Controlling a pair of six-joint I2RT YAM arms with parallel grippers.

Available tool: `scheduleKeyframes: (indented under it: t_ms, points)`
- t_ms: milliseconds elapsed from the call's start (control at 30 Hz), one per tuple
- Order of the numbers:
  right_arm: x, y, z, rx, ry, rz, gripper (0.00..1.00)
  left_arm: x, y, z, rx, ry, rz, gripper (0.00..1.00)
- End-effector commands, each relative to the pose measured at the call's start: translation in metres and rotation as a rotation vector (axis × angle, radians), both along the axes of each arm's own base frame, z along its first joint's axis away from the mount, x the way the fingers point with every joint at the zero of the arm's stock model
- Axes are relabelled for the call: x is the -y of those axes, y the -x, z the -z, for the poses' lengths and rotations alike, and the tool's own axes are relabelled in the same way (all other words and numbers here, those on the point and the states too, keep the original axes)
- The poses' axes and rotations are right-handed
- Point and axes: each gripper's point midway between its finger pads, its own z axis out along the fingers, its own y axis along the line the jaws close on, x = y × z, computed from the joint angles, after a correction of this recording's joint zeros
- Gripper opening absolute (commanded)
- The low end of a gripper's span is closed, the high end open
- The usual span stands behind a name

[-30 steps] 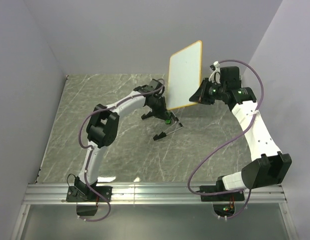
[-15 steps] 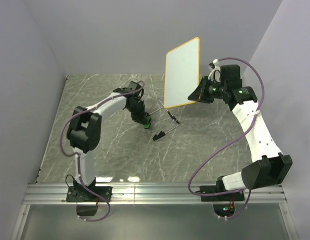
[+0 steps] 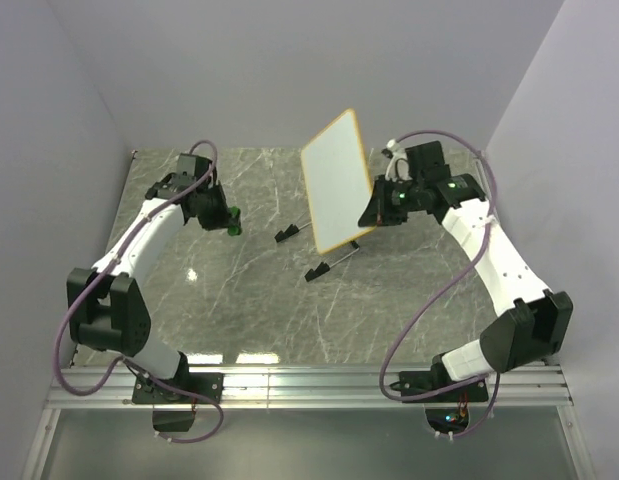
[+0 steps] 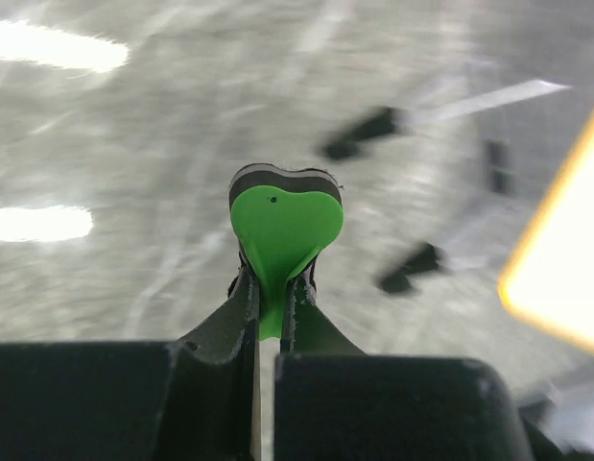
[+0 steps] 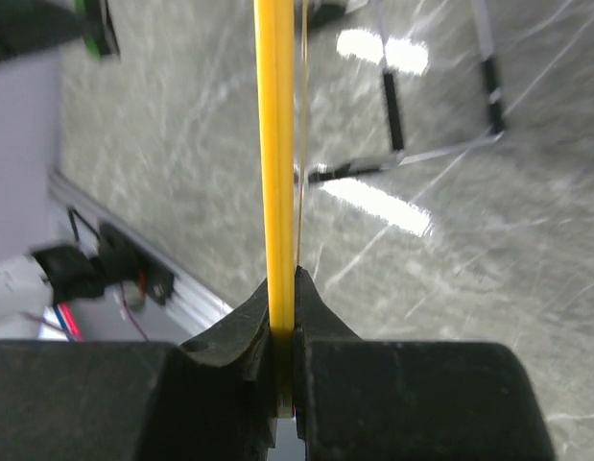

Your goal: Erase the whiteboard

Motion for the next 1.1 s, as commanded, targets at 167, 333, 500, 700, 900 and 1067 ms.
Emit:
scheduleKeyframes:
  t_ms: [167,333,500,700,900,1067]
  points:
    - [-0.007,-0.010,0.006,0.054,0.072,-0.078,0.00,-0.076,0.021,0.104,-0.206,-0.228,-0.241,0.40]
    - [-0.006,-0.012,0.015,0.039,0.105,-0.086,0.00,-0.080,0.025,0.119,-0.245,-0.230,-0.264,0.99]
    - [-0.021,0.001,0.021,0.029,0.124,-0.147,0.00,-0.081,0.020,0.114,-0.233,-0.229,-0.268,0.97]
    - [-0.018,0.019,0.021,0.025,0.138,-0.154,0.00,-0.078,0.015,0.110,-0.220,-0.219,-0.260,0.93]
    - [-0.017,0.031,0.031,-0.003,0.126,-0.168,0.00,-0.074,0.009,0.110,-0.217,-0.198,-0.253,0.91]
    - [-0.031,0.032,0.040,-0.040,0.124,-0.220,0.00,-0.073,0.004,0.110,-0.214,-0.194,-0.253,0.90]
